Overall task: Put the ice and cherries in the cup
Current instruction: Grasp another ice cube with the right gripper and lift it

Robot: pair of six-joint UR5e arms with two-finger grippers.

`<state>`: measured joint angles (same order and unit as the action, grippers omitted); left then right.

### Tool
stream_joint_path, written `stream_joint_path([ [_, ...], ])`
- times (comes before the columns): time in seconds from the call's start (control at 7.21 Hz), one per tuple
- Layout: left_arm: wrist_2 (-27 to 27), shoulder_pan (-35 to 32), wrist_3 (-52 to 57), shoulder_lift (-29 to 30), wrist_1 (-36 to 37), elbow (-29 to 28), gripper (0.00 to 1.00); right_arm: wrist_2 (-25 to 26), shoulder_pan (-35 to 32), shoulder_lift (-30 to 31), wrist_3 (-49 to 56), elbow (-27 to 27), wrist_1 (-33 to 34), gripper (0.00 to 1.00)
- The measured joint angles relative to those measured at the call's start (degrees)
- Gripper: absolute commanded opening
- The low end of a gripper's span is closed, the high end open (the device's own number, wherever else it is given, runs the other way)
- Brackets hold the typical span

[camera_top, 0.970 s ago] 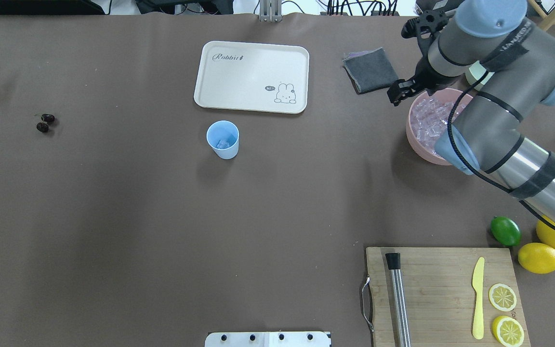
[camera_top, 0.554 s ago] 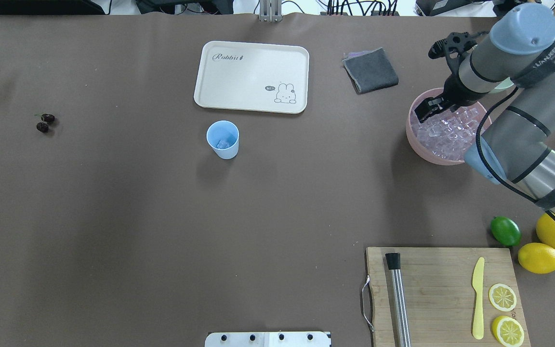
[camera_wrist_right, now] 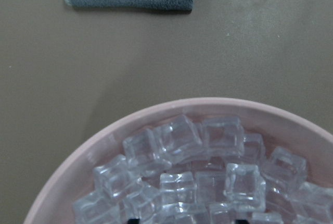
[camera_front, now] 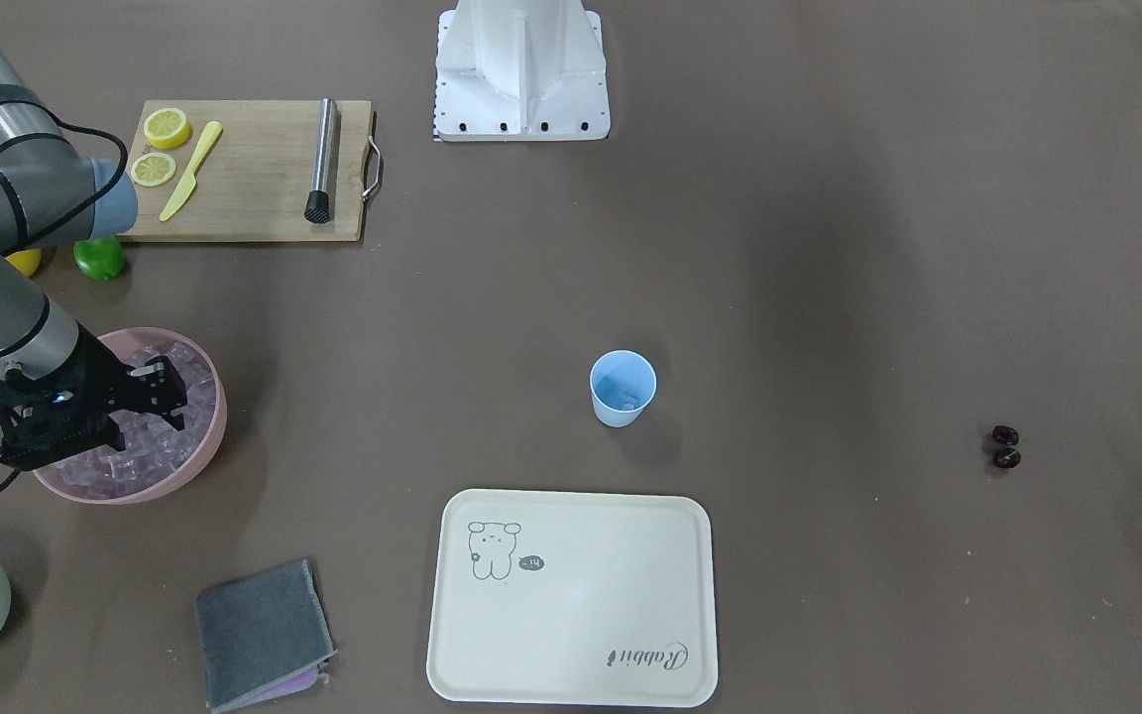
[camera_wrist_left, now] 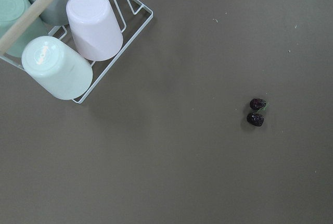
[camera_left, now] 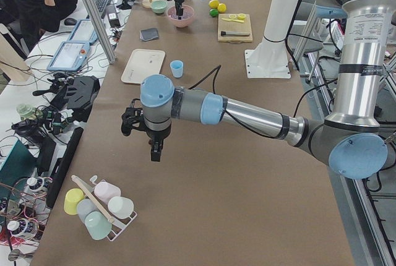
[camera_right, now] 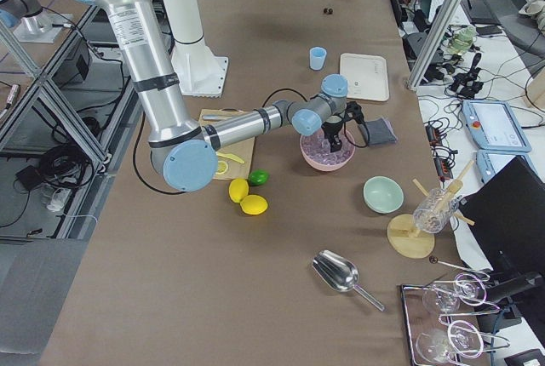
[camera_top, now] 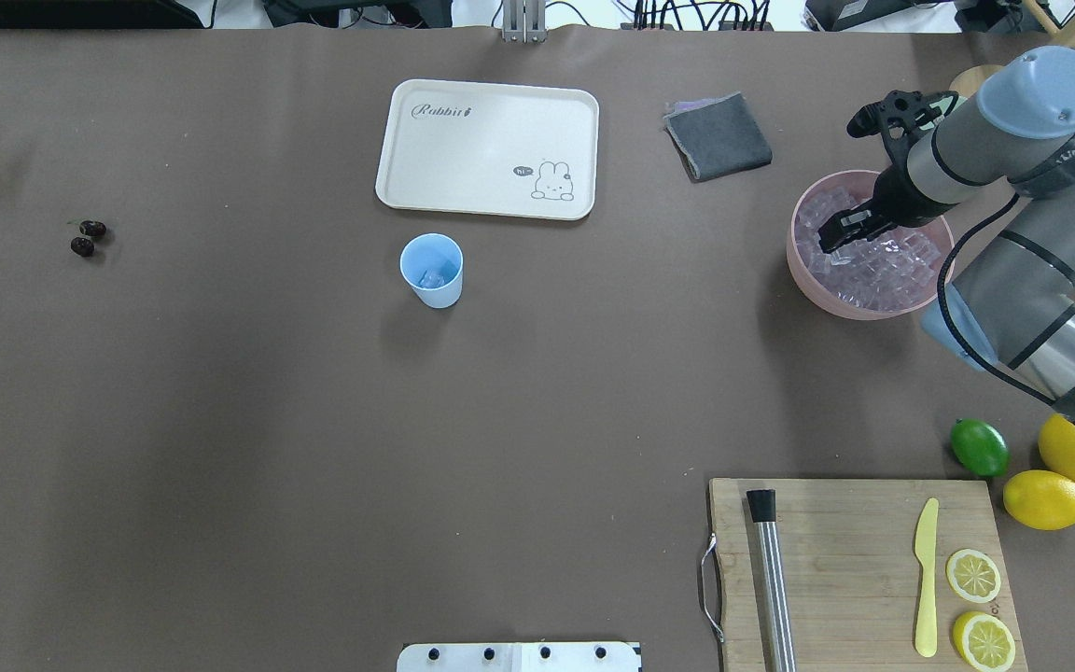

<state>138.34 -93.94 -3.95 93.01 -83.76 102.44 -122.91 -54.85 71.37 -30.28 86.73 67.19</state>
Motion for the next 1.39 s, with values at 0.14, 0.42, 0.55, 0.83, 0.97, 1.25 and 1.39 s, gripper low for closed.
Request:
stream_joint_path([
  [0.14, 0.0, -0.01, 0.0, 0.0, 0.0, 0.0, 0.98, -0.26, -0.05, 0.43, -0.26, 0.07, -0.11, 0.48],
  [0.42, 0.0, -0.02, 0.0, 0.02, 0.0, 0.17, 0.98, -1.0, -0.04, 1.17, -3.03, 0.9, -0.11, 0.29],
  [0.55, 0.0, -0.02, 0.0, 0.04, 0.0, 0.25, 0.98, -1.52, -0.05, 1.67, -4.16, 1.53, -0.07, 0.26],
  [0.83, 0.0, -0.02, 0.0, 0.06, 0.0, 0.5, 0.98, -1.82, -0.04, 2.89, -4.82, 2.46, 0.0, 0.23],
  [0.97, 0.0, -0.02, 0.0, 0.06, 0.0, 0.66, 0.98, -1.89, -0.11, 3.03, -4.93, 3.1, 0.39, 0.22],
  [1.25, 0.0, 0.03, 0.0, 0.18, 0.0, 0.88, 0.98, -2.39, -0.55, -2.94, -5.73, 7.28, 10.53, 0.22],
  [1.39, 0.0, 0.06, -0.02, 0.29, 0.0, 0.9, 0.98, -2.35, -0.28, -11.83, -8.05, 8.2, 22.02, 0.22],
])
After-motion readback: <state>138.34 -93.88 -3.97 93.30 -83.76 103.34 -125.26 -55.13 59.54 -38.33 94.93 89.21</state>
